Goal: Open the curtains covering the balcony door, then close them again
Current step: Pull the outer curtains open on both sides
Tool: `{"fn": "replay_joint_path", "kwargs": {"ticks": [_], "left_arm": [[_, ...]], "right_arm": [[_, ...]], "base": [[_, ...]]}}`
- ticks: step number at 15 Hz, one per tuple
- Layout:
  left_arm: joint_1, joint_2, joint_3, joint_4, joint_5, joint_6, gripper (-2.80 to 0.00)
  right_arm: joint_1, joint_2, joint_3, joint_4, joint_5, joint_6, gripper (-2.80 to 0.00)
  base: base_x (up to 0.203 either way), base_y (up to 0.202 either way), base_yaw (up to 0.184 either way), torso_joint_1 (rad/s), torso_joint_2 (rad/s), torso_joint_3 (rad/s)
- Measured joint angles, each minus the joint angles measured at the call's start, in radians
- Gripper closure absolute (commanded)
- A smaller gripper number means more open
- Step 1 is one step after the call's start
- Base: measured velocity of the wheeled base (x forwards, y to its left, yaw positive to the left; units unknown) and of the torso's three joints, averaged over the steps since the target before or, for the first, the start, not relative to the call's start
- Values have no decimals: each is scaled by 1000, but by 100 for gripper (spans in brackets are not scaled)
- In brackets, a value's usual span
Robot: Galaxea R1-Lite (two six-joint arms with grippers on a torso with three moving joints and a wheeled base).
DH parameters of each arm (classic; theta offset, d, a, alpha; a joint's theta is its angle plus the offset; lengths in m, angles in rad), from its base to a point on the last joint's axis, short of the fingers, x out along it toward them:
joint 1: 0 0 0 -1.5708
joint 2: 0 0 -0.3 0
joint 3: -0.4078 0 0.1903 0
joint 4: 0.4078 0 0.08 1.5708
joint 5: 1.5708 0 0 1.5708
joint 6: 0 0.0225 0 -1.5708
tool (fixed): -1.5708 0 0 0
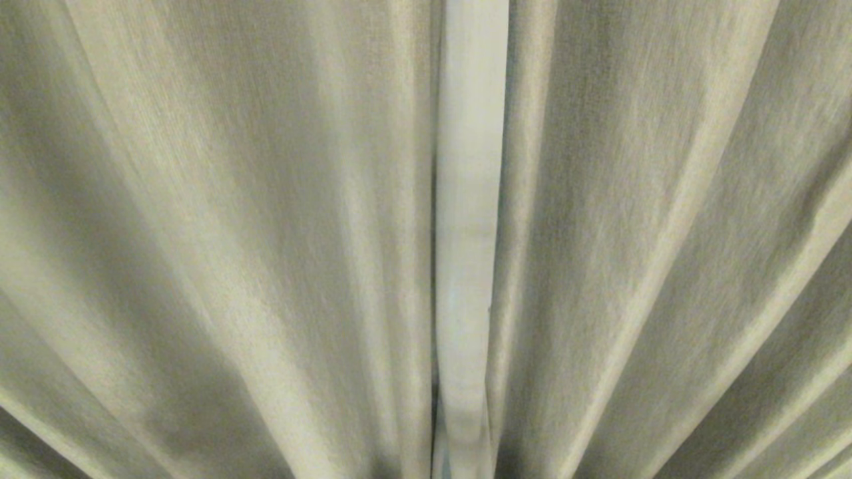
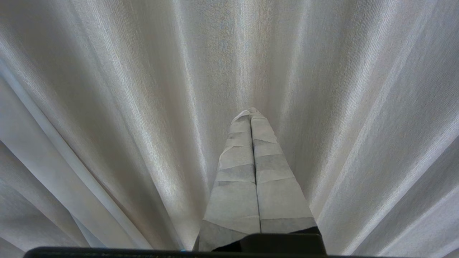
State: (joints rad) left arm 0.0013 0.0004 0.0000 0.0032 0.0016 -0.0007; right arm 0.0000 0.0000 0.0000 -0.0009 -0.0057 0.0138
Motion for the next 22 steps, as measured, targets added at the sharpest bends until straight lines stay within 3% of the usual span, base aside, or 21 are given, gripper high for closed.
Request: {"fn": "replay_joint_path", "kwargs": {"ticks": [12,18,22], "left_arm": [[0,0,0,0,-1,0,0],[0,0,0,0,0,0,0],[0,0,0,0,0,0,0]], "right_arm": [[0,0,0,-8,0,-7,0],[0,0,-4,-172,5,-32,0],[-1,14,-77,-174,6,-33,0]], "base": [[0,0,0,0,0,0],[0,0,0,0,0,0],[0,0,0,0,0,0]]}}
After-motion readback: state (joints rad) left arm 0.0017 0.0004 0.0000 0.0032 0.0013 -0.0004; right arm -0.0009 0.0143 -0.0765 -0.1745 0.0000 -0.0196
